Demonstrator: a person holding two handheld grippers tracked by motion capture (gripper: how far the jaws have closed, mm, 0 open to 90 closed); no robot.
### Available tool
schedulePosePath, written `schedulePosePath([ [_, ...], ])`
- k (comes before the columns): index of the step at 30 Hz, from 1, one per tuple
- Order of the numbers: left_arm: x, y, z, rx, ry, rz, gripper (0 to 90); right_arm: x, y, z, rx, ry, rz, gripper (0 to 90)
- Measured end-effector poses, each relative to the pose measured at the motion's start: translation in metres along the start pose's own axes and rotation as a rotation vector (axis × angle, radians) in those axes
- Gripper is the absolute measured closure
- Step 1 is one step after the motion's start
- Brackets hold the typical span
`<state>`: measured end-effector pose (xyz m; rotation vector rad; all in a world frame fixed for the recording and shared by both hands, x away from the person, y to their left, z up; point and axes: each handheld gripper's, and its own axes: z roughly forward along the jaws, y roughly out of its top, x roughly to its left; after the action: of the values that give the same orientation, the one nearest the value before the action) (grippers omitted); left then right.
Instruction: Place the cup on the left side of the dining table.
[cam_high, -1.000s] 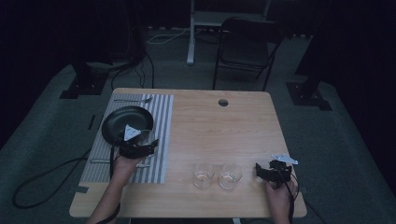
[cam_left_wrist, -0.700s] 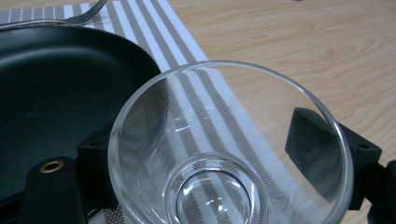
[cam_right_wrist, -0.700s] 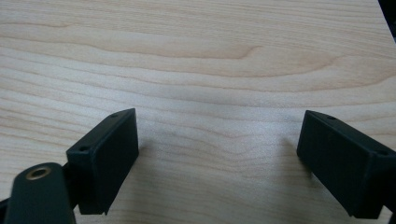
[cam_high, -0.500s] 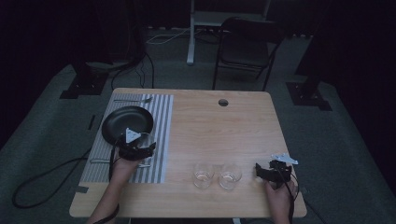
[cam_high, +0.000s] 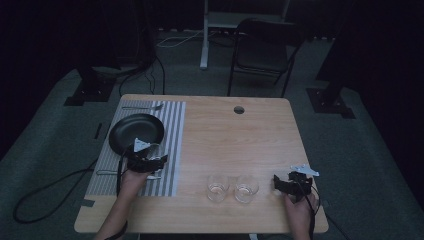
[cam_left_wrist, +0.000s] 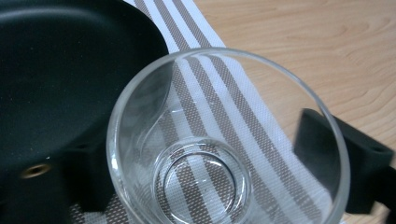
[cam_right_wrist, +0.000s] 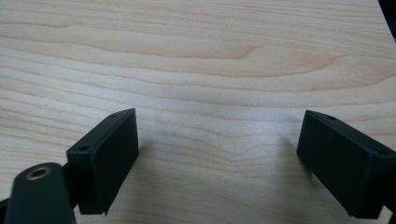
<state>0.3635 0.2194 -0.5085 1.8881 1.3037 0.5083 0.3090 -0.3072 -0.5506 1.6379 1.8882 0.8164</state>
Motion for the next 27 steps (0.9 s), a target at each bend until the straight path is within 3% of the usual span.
schedulePosePath([
  [5, -0.001, -0.003, -0.001, 0.005, 0.029, 0.024, 9.4, 0.0, 0.0, 0.0, 0.0, 0.0, 0.0, 12.2],
  [8, -0.003, -0.006, -0.003, -0.004, 0.073, 0.052, 8.7, 0.0, 0.0, 0.0, 0.0, 0.0, 0.0, 12.2],
  [9, -0.003, -0.007, -0.002, 0.014, 0.069, 0.049, 3.7, 0.0, 0.0, 0.0, 0.0, 0.0, 0.0, 12.2],
  [11, -0.004, -0.01, -0.002, -0.003, 0.096, 0.064, 1.6, 0.0, 0.0, 0.0, 0.0, 0.0, 0.0, 12.2],
  [12, -0.004, -0.011, -0.003, -0.017, 0.098, 0.071, 1.7, 0.0, 0.0, 0.0, 0.0, 0.0, 0.0, 12.2],
  [14, -0.004, -0.013, -0.006, -0.055, 0.063, 0.047, 1.7, 0.0, 0.0, 0.0, 0.0, 0.0, 0.0, 12.2],
  [18, -0.004, -0.017, -0.008, -0.032, 0.076, 0.067, 1.8, 0.0, 0.0, 0.0, 0.0, 0.0, 0.0, 12.2],
  [27, 0.0, -0.025, -0.019, -0.001, 0.09, 0.041, 1.8, 0.0, 0.0, 0.0, 0.0, 0.0, 0.0, 12.2],
])
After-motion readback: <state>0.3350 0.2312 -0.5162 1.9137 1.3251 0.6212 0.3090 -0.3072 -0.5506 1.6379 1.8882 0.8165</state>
